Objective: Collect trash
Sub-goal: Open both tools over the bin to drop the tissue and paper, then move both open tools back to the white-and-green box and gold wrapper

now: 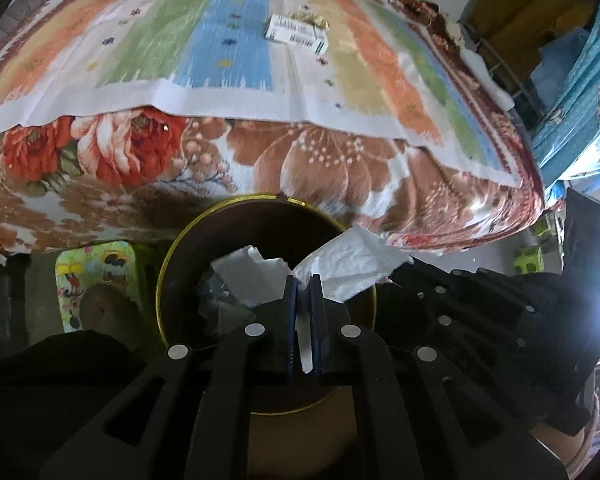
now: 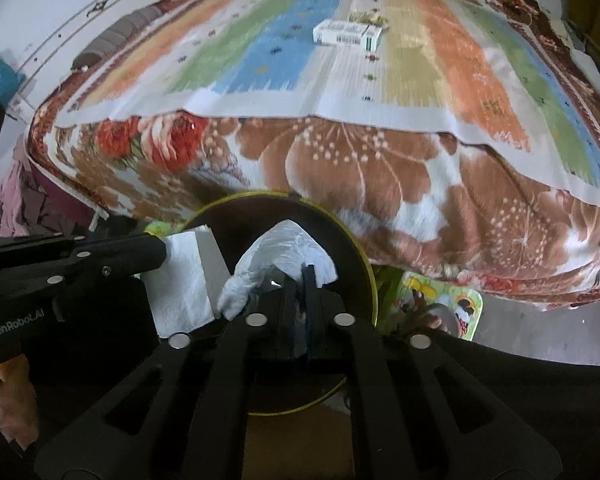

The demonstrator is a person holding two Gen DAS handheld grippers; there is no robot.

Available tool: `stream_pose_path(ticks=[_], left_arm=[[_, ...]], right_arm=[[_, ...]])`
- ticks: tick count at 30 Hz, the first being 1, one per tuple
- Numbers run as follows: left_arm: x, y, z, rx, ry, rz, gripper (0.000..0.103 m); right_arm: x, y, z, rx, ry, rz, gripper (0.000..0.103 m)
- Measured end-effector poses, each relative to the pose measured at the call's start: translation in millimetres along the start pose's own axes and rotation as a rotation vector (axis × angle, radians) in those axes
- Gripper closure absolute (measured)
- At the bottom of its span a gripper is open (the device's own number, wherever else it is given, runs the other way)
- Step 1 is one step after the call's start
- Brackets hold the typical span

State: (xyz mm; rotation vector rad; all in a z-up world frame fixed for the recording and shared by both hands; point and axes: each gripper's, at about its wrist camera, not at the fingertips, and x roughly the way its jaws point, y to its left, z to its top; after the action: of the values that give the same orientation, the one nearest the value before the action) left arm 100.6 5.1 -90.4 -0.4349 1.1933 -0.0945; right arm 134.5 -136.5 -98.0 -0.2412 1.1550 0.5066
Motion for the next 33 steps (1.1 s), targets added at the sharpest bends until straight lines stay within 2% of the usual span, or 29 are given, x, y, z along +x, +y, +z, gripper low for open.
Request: stream_pose_path(ticks=[1, 2, 4, 10, 15, 19, 22, 26, 28, 30, 33], left_arm=[[1.5, 0.8, 0.2, -0.001, 0.007, 0.017, 0.087], [0.9, 2.7, 1.0, -0.006, 0.003, 0.036, 0.074], [-3.8, 7.2, 3.0, -0.023, -0.021, 0.053, 0.065], [-14.8, 15.7, 12.7, -0.058, -0.063, 0.065, 0.057], [-19.7, 11.2, 27.4, -0.023, -0.086, 0.082, 0.045], [-31.4, 12.1, 46.9, 0.004, -0.128, 0.114, 0.044], [-40.0, 15.6, 64.3, 0.016, -0.155, 0.107, 0.036], [-42.3, 20.2, 89.8, 0.042, -0.172, 0.145, 0.030], [-42.6, 23.2, 99.8, 0.042, -0.177, 0.143, 0.028], [-42.5, 24.8, 108.1, 0.049, -0.185, 0.135, 0.027], [-43.1, 20.8, 119.1, 0.091, -0.211, 0.126, 0.026]], right_arm=[[2.5, 0.4, -0.5, 0.001, 0.010, 0.006, 0.087], [4.3, 0.3, -0.3, 0.005, 0.019, 0.014, 0.076], [5.4, -0.9, 0.7, 0.015, 0.025, 0.028, 0.071], [3.9, -8.0, 6.3, 0.059, 0.025, 0.065, 0.060], [0.5, -15.7, 19.5, 0.081, 0.008, 0.085, 0.054], [-5.9, -17.8, 32.8, 0.059, -0.012, 0.085, 0.044], [-9.3, -21.5, 43.9, 0.055, -0.019, 0.125, 0.041], [-17.0, -24.7, 64.4, 0.029, -0.059, 0.098, 0.034], [-20.9, -28.8, 73.4, 0.034, -0.080, 0.109, 0.028], [-24.9, -33.3, 81.9, 0.040, -0.109, 0.083, 0.023], [-27.1, -39.2, 96.9, 0.043, -0.124, 0.090, 0.021]])
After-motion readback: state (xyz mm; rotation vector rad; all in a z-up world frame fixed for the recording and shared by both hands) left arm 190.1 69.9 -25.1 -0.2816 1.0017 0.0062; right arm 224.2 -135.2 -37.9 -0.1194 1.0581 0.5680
